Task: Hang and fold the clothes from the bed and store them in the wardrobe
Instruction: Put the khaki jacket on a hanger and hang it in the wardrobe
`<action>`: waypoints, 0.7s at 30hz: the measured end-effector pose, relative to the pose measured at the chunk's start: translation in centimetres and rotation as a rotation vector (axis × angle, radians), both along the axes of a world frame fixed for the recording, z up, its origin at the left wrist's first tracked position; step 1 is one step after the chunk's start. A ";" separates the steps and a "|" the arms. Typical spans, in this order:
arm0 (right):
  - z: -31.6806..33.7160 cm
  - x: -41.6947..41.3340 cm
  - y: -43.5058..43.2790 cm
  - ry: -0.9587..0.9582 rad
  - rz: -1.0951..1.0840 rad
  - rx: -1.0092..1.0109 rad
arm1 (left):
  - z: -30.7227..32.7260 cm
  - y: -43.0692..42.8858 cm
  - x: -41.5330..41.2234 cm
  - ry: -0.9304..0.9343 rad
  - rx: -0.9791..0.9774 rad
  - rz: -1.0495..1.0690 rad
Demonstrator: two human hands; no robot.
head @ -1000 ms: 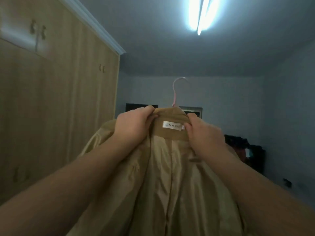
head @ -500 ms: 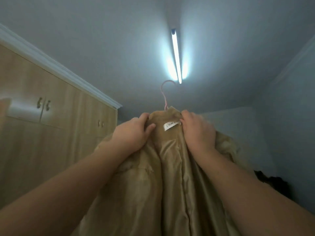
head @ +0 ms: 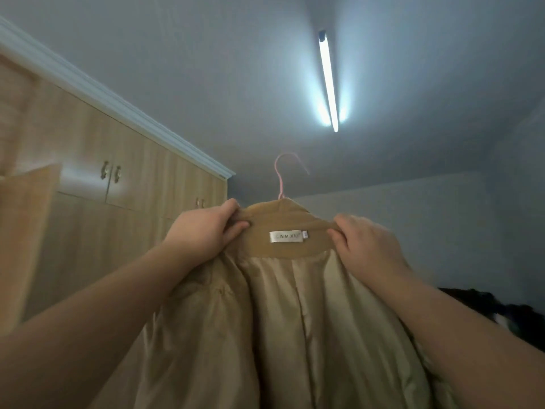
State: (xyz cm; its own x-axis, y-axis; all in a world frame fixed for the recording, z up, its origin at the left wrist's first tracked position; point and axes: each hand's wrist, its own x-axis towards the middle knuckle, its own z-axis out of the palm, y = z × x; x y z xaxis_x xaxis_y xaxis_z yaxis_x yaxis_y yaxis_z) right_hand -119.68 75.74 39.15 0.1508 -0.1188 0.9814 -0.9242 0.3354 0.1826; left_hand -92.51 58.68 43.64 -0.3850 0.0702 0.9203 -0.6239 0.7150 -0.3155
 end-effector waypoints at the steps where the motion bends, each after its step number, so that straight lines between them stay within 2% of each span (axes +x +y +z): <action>1: -0.6 0.6 -1.4 -0.030 0.015 0.000 | -0.3 -0.4 0.7 -0.026 0.124 0.011; 4: -2.9 2.9 -5.8 -0.128 0.117 -0.032 | -1.4 -1.3 3.4 -0.192 0.575 -0.036; 7: -5.2 5.9 -10.1 -0.136 0.236 0.010 | -2.4 -1.5 7.3 -0.264 0.867 -0.154; 11: -6.9 12.2 -15.9 -0.102 0.378 0.126 | -4.8 -2.5 12.2 -0.221 1.042 -0.288; 15: -8.5 18.9 -21.6 0.001 0.477 0.205 | -6.5 -5.4 18.5 0.061 1.205 -0.288; 19: -10.8 25.5 -27.8 0.064 0.543 0.313 | -7.9 -8.6 26.1 0.206 1.150 -0.008; 21: -11.7 28.9 -30.9 0.033 0.509 0.419 | -8.6 -10.3 30.0 0.304 1.186 0.022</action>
State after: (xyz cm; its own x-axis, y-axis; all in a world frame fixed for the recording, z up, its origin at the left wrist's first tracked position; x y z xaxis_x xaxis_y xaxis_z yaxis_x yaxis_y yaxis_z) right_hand -90.83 44.88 27.46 0.3179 -0.3958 0.8616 -0.9404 -0.2476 0.2332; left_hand -62.54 48.34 35.01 -0.1337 -0.8765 0.4624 -0.5739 0.4489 0.6850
